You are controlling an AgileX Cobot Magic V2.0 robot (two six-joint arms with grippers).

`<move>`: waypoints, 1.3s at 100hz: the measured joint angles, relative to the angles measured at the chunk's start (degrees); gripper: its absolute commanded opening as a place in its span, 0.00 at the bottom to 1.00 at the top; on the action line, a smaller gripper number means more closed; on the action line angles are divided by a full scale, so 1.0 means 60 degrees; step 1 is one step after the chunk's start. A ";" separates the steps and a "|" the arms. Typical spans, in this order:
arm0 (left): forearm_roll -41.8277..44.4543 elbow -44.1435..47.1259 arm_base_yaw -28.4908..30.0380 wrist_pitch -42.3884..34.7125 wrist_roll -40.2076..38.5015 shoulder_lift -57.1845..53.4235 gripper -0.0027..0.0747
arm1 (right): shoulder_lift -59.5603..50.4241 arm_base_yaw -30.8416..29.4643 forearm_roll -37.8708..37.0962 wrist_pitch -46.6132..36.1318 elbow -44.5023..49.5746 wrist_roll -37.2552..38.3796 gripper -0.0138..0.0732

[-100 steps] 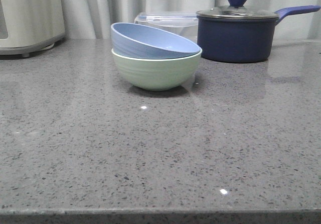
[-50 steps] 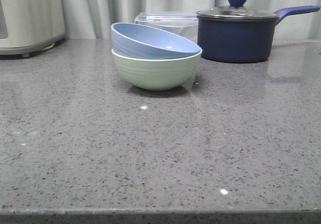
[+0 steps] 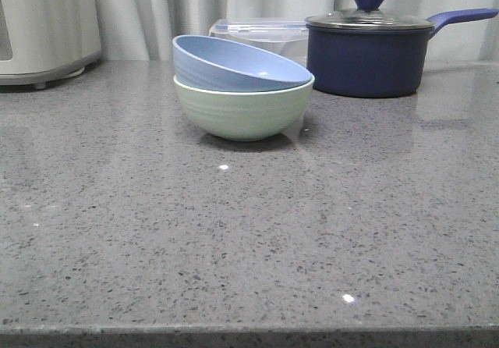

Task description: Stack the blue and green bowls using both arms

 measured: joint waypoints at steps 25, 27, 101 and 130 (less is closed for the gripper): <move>0.0000 0.0000 0.0000 0.0000 0.0000 0.0000 0.01 | 0.0000 0.0000 0.0000 0.0000 0.0000 0.0000 0.15; 0.0000 0.0000 0.0000 0.0000 0.0000 0.0000 0.01 | 0.0000 0.0000 0.0000 0.0000 0.0000 0.0000 0.15; 0.0641 0.1819 0.0729 -0.2380 -0.1222 0.0000 0.01 | 0.0000 0.0000 0.0000 0.0016 0.0000 0.0000 0.15; -0.1132 0.3007 0.2687 -0.4904 0.0112 0.0000 0.01 | 0.0000 0.0000 0.0000 0.0016 0.0000 0.0000 0.15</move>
